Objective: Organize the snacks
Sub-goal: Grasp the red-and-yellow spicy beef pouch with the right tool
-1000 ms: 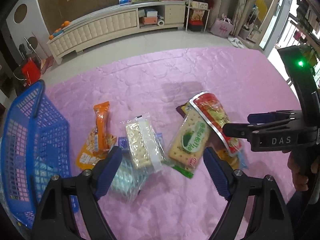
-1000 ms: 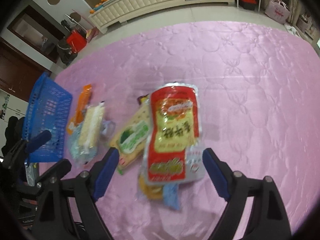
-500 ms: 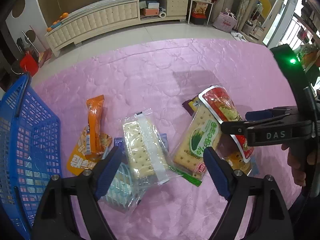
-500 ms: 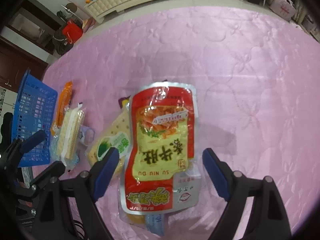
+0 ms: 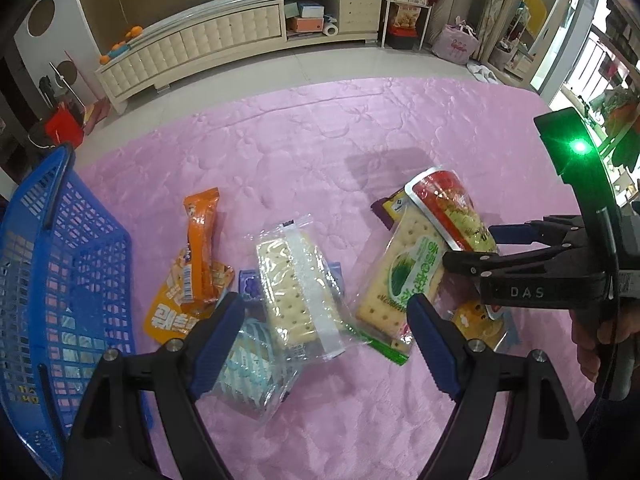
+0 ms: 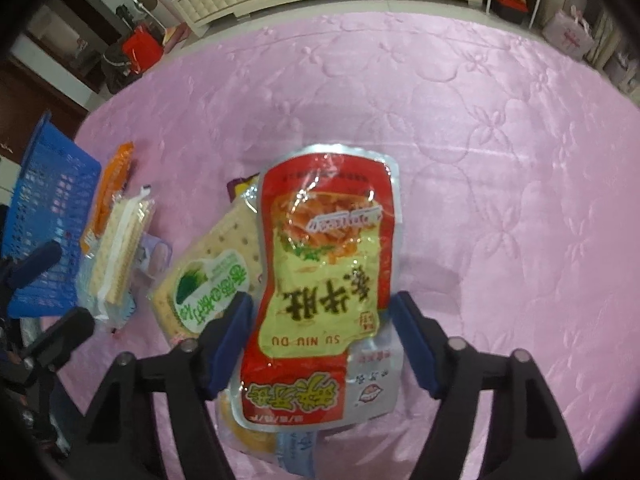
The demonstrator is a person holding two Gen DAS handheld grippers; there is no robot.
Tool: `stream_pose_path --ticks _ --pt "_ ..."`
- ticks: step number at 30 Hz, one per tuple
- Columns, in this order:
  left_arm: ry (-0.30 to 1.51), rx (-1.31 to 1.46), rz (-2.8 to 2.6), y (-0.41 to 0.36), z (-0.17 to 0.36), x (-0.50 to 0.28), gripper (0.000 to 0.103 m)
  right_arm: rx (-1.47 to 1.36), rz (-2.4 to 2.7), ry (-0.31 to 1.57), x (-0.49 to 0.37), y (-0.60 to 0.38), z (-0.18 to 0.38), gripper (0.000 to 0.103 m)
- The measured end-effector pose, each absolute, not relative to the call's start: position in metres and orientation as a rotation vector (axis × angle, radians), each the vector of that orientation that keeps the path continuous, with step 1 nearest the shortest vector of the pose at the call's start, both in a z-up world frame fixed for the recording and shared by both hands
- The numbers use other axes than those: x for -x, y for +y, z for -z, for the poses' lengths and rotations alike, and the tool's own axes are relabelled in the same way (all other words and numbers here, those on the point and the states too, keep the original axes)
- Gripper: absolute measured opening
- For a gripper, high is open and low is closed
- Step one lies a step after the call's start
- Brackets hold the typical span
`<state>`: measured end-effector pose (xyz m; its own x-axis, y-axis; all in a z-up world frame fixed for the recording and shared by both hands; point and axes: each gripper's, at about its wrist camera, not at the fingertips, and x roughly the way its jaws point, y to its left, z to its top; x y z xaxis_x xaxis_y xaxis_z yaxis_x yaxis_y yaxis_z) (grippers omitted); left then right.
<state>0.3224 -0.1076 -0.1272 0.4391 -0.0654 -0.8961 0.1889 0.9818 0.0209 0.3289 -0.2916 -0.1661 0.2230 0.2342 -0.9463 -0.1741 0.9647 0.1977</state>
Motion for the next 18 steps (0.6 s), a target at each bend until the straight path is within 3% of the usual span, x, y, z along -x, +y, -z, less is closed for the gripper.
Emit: stream_pose_path --ticks 6,18 --pt "1.106 -0.125 0.137 -0.102 0.123 -0.317 0.082 -0.152 -0.328 1.31 -0.331 -0.304 0.165 0.055" --pt "1.081 -0.153 0.125 -0.103 0.105 -0.313 0.082 -0.211 -0.397 1.203 -0.313 -0.31 0.126 0.051"
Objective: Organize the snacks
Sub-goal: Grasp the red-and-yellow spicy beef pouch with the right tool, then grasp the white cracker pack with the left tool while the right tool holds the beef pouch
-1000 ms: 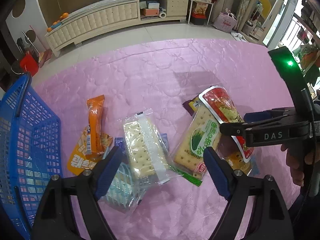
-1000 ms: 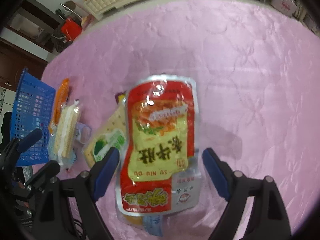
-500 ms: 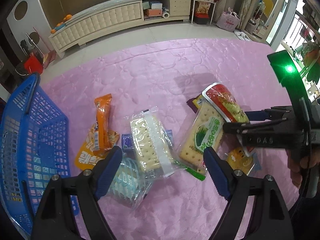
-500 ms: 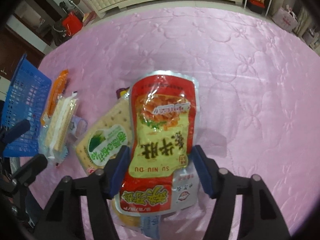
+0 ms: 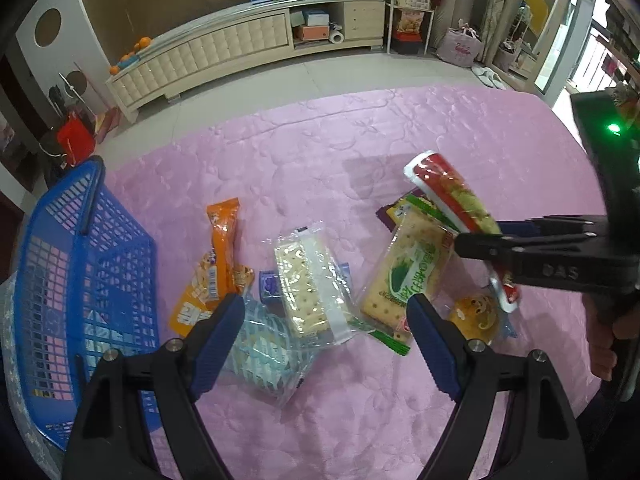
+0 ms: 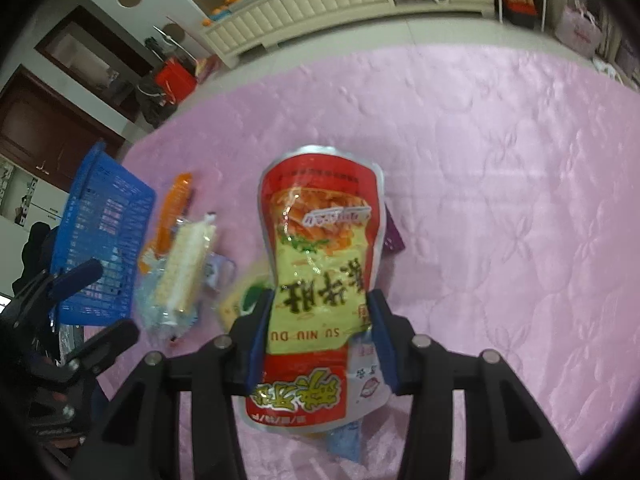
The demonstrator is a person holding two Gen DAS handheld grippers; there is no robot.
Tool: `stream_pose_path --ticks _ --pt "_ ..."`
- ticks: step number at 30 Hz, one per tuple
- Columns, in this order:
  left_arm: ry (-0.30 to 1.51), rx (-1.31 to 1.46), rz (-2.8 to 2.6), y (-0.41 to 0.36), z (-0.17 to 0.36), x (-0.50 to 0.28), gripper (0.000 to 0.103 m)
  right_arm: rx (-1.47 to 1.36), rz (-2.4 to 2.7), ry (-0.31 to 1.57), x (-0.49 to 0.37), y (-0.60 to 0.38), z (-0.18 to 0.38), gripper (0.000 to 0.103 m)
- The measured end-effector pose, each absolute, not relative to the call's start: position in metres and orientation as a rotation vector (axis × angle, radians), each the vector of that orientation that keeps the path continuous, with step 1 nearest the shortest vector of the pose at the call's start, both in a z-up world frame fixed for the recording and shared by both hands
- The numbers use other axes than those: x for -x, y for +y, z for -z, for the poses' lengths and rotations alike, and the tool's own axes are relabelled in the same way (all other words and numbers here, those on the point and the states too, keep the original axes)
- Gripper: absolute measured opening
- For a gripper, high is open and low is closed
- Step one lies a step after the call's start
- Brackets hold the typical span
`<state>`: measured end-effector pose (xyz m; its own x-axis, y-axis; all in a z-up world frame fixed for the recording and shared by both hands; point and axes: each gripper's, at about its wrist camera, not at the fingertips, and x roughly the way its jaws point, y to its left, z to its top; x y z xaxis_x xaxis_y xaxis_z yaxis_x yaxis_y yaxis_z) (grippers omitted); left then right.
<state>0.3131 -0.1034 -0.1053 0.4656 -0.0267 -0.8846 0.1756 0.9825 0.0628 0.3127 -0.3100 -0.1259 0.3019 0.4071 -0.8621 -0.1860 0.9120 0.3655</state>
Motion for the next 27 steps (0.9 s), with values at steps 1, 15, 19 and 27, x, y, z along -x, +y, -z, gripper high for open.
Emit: stream_pose_path --ticks 1,15,19,27 --pt "1.084 -0.148 0.119 -0.102 0.106 -0.314 0.082 -0.206 -0.396 1.197 -0.312 -0.31 0.125 0.051" --pt "1.215 -0.074 0.079 -0.098 0.145 -0.351 0.082 -0.141 -0.389 1.231 -0.318 -0.284 0.138 0.051" --pt "1.232 -0.072 0.057 -0.097 0.157 -0.359 0.082 -0.146 -0.388 1.235 -0.32 -0.286 0.14 0.051" --pt "1.226 -0.088 0.052 -0.099 0.165 -0.365 0.063 -0.149 -0.372 1.232 -0.329 -0.29 0.139 0.051"
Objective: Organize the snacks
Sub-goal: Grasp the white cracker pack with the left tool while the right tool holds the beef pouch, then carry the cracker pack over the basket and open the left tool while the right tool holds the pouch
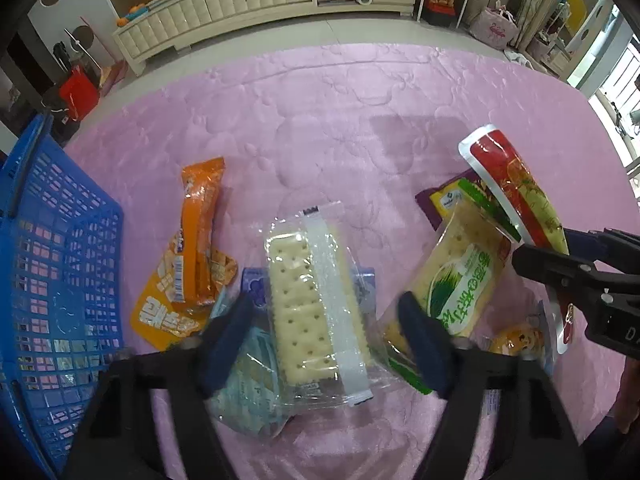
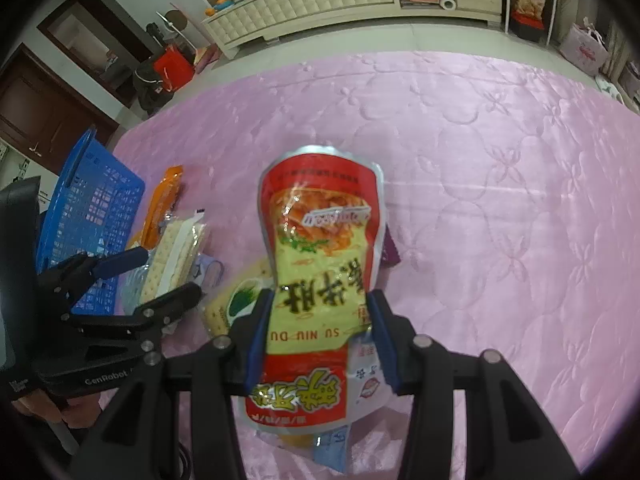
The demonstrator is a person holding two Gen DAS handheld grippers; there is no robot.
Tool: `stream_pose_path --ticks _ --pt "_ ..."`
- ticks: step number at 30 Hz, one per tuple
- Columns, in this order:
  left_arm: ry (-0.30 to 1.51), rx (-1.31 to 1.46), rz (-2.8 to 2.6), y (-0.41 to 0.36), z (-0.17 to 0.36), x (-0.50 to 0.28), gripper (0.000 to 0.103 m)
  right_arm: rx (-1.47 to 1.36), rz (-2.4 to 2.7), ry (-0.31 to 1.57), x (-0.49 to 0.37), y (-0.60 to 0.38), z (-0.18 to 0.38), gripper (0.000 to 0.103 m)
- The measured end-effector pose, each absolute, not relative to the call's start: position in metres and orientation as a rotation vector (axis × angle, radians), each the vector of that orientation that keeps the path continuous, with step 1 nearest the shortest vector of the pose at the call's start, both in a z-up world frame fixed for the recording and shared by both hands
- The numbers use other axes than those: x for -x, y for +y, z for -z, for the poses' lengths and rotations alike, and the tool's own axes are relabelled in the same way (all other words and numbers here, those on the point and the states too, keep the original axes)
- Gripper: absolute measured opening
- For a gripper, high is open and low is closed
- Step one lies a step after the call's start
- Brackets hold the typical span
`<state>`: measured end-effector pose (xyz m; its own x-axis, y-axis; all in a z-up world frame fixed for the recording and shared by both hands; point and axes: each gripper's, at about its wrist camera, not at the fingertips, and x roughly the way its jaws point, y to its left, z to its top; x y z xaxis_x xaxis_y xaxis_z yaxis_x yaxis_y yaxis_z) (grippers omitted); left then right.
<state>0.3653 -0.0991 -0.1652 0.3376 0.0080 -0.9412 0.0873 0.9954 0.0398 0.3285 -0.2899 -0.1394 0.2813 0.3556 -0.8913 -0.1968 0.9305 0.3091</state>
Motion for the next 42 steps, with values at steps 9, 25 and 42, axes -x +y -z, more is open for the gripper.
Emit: stream_pose_path --ticks 9,25,42 --pt "1.262 -0.13 0.059 -0.099 0.172 -0.361 0.048 -0.138 -0.388 1.226 -0.325 -0.288 0.138 0.051" --pt "1.191 -0.012 0.112 -0.067 0.135 -0.298 0.042 -0.026 -0.402 1.195 -0.287 -0.25 0.108 0.051" --pt "0.985 0.046 0.155 0.004 0.016 -0.225 0.042 -0.006 -0.398 1.137 -0.232 -0.198 0.02 0.051"
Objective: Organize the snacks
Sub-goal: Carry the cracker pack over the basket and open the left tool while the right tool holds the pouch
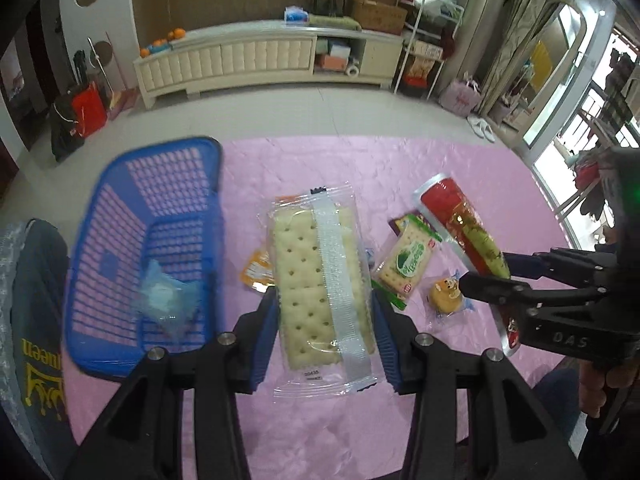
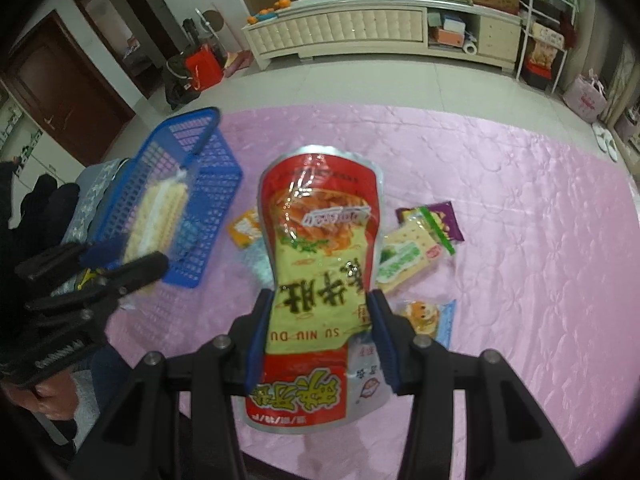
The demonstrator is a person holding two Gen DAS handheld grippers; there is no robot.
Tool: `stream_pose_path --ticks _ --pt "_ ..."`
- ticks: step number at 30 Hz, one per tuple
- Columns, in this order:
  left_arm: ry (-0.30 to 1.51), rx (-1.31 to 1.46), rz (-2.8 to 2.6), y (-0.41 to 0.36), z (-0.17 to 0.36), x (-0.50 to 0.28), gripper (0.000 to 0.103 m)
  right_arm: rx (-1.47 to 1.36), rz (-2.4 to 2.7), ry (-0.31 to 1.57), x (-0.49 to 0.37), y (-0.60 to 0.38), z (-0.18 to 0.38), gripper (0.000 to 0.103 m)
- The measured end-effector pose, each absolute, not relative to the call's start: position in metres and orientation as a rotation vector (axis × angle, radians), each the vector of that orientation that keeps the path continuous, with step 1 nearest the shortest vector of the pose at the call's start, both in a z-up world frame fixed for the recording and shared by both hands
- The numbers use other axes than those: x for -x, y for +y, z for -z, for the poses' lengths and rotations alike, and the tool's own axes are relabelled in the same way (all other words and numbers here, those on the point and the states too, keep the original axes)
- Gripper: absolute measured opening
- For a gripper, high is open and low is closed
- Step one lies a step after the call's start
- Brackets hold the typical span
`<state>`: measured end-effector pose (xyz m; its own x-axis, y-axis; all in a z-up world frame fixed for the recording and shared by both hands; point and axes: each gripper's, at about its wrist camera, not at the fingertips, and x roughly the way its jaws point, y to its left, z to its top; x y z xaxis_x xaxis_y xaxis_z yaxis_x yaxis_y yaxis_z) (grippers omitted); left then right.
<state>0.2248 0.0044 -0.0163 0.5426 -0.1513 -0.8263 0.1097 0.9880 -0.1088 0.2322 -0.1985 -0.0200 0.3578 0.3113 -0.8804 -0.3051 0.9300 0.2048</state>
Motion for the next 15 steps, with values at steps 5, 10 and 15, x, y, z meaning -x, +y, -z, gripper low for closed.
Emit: stream_pose_path --ticks 5,10,15 --pt "0.969 0.044 0.116 0.04 -0.004 -0.207 0.042 0.039 -0.396 1.1 -0.222 -0.171 -0.006 0.051" --pt "0.929 0.028 0.074 0.07 -0.03 -0.19 0.042 0.056 -0.408 1.08 -0.22 -0.144 -0.028 0.051" --pt "0.9 0.054 0.048 0.103 -0.042 -0.181 0.042 0.104 -0.418 1.073 -0.226 -0.114 -0.04 0.051"
